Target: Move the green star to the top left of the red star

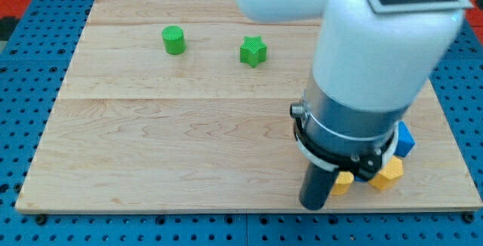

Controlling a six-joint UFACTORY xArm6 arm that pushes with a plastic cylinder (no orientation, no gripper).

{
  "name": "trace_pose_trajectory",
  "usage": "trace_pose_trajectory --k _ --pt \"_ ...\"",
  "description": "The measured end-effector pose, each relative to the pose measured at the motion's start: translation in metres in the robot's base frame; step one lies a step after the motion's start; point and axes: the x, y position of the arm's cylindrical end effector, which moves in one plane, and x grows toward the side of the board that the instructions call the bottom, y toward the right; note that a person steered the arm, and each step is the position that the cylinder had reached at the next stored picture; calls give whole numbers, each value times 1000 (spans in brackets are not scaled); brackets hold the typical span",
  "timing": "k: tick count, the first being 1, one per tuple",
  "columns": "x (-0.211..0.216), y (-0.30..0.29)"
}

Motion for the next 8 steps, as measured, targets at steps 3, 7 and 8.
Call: trace_pose_trajectory --k 3,7,8 --pt "-99 -134" --pt "-274 -6" --pt "-202 34"
